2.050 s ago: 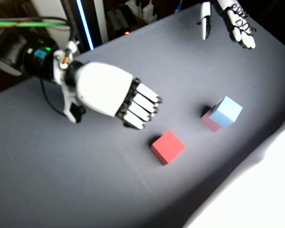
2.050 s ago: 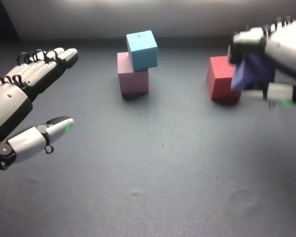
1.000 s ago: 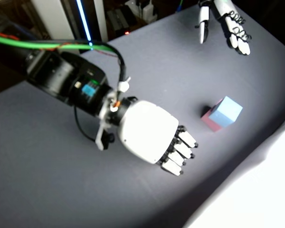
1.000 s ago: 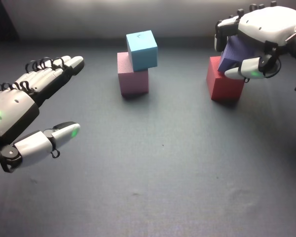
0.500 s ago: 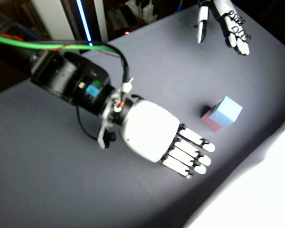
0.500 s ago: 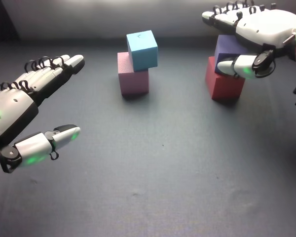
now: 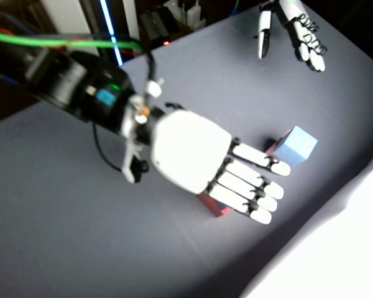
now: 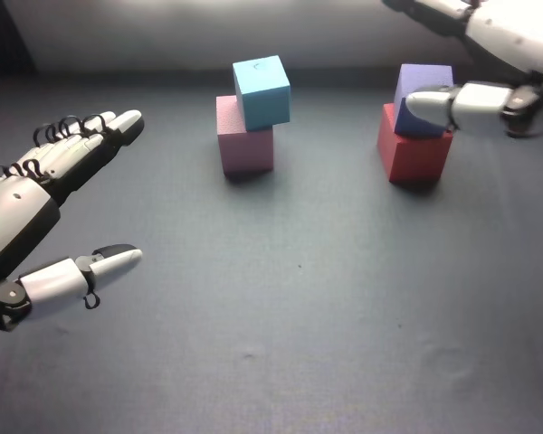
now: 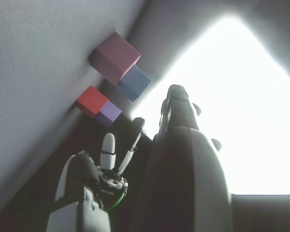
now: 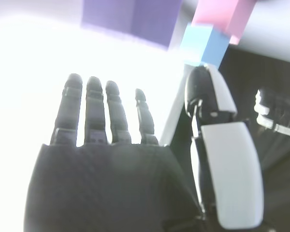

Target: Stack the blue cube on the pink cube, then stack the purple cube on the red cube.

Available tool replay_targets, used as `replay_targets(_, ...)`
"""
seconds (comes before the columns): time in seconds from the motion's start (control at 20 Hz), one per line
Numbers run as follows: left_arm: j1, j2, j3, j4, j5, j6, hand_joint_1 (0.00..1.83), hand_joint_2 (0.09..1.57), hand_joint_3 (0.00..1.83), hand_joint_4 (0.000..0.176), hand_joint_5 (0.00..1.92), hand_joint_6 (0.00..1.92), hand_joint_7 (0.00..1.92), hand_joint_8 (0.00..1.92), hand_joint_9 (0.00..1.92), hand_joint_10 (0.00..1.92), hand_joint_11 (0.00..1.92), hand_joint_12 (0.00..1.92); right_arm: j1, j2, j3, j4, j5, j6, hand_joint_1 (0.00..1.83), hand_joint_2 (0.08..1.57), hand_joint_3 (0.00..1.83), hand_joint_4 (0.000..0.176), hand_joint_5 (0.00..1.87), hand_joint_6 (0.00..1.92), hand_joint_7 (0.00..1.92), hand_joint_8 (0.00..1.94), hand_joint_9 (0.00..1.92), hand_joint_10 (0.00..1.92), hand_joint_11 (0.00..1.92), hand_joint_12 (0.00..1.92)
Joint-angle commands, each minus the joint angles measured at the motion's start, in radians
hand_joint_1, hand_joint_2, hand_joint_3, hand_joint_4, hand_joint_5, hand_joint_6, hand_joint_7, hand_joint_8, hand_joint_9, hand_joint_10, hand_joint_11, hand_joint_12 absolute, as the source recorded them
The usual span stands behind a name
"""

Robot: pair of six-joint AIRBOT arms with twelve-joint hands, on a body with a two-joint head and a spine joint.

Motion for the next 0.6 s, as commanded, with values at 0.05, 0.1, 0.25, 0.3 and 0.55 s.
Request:
replay_targets(0.05, 0.007, 0.019, -0.01, -0.01, -0.16, -0.002, 0.59, 1.22, 0.0, 0.147, 0.0, 0.0, 0.0, 0.0, 0.0, 0.0, 0.0, 0.0, -0.046, 0.061, -0.068, -0.038, 0.235, 0.001, 0.36, 1.23, 0.0, 0.117, 0.0, 0.0, 0.0, 0.0, 0.0, 0.0, 0.0, 0.0)
replay_targets(0.1, 0.014, 0.023, -0.014, -0.015, -0.173, -0.002, 0.55, 1.22, 0.0, 0.153, 0.0, 0.0, 0.0, 0.0, 0.0, 0.0, 0.0, 0.0, -0.082, 0.093, -0.104, -0.046, 0.29, 0.001, 0.31, 1.22, 0.0, 0.128, 0.0, 0.0, 0.0, 0.0, 0.0, 0.0, 0.0, 0.0)
replay_targets(0.25, 0.032, 0.03, -0.026, -0.033, -0.211, -0.002, 0.52, 1.26, 0.01, 0.129, 0.0, 0.0, 0.0, 0.0, 0.0, 0.0, 0.0, 0.0, -0.218, 0.169, -0.213, -0.056, 0.474, 0.008, 0.31, 1.24, 0.0, 0.134, 0.0, 0.0, 0.0, 0.0, 0.0, 0.0, 0.0, 0.0)
replay_targets(0.3, 0.035, 0.03, -0.028, -0.036, -0.223, -0.002, 0.52, 1.26, 0.01, 0.138, 0.0, 0.0, 0.0, 0.0, 0.0, 0.0, 0.0, 0.0, -0.266, 0.184, -0.234, -0.056, 0.528, 0.025, 0.23, 1.26, 0.01, 0.101, 0.0, 0.0, 0.0, 0.0, 0.0, 0.0, 0.0, 0.0)
replay_targets(0.55, 0.045, 0.034, -0.042, -0.043, -0.279, 0.001, 0.39, 1.29, 0.01, 0.127, 0.0, 0.0, 0.0, 0.0, 0.0, 0.0, 0.0, 0.0, -0.508, 0.262, -0.345, -0.046, 0.794, 0.098, 0.26, 1.25, 0.0, 0.101, 0.0, 0.0, 0.0, 0.0, 0.0, 0.0, 0.0, 0.0)
